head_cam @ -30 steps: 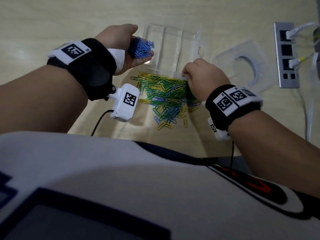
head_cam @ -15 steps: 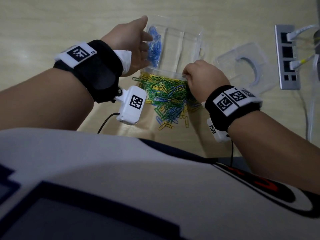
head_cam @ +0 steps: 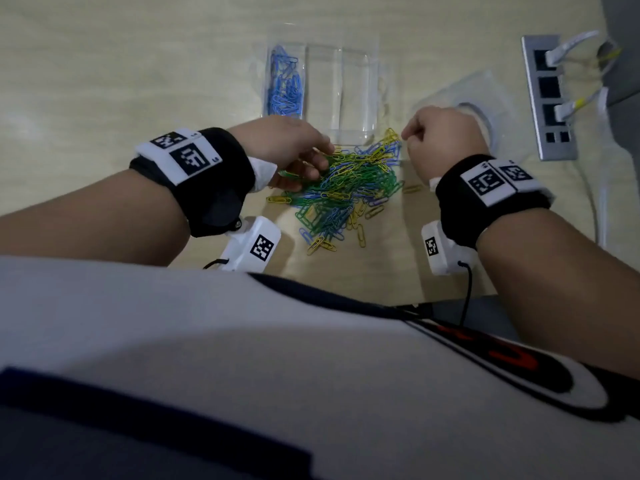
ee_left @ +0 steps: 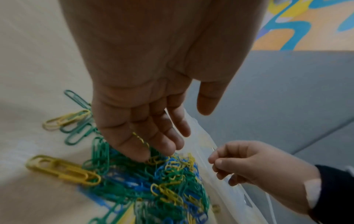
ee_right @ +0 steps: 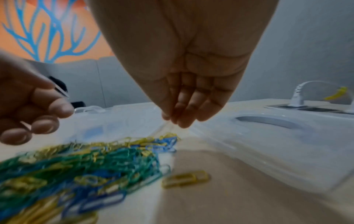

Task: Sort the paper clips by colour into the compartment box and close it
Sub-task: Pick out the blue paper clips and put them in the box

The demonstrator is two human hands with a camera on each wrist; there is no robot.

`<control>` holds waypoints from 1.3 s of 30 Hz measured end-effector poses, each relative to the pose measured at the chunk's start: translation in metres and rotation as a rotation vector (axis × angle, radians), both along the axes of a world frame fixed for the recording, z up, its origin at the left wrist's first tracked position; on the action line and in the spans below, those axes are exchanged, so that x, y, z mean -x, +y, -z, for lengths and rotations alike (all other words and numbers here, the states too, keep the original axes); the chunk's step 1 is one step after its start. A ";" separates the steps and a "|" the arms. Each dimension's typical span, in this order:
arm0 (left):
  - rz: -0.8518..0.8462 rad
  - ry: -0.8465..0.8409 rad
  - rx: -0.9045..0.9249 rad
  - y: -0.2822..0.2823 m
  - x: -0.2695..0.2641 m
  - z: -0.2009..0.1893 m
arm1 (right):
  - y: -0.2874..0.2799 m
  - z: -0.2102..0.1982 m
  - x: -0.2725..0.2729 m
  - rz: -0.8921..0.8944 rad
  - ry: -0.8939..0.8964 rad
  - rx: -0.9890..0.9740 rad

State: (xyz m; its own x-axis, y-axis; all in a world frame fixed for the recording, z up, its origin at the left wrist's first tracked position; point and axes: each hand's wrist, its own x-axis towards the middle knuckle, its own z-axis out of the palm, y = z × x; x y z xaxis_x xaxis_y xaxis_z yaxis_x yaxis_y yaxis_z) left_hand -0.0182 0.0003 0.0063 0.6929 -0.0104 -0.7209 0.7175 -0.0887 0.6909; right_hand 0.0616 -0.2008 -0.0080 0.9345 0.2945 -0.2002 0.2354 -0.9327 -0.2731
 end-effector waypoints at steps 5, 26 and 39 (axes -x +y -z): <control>0.061 -0.055 -0.039 -0.017 0.005 0.000 | -0.006 0.014 0.010 -0.062 0.069 0.012; 0.018 0.067 0.022 -0.050 -0.002 0.005 | -0.022 0.026 0.013 -0.242 -0.001 0.172; -0.190 0.155 0.236 -0.064 -0.021 0.005 | -0.005 -0.007 0.024 -0.302 0.072 -0.258</control>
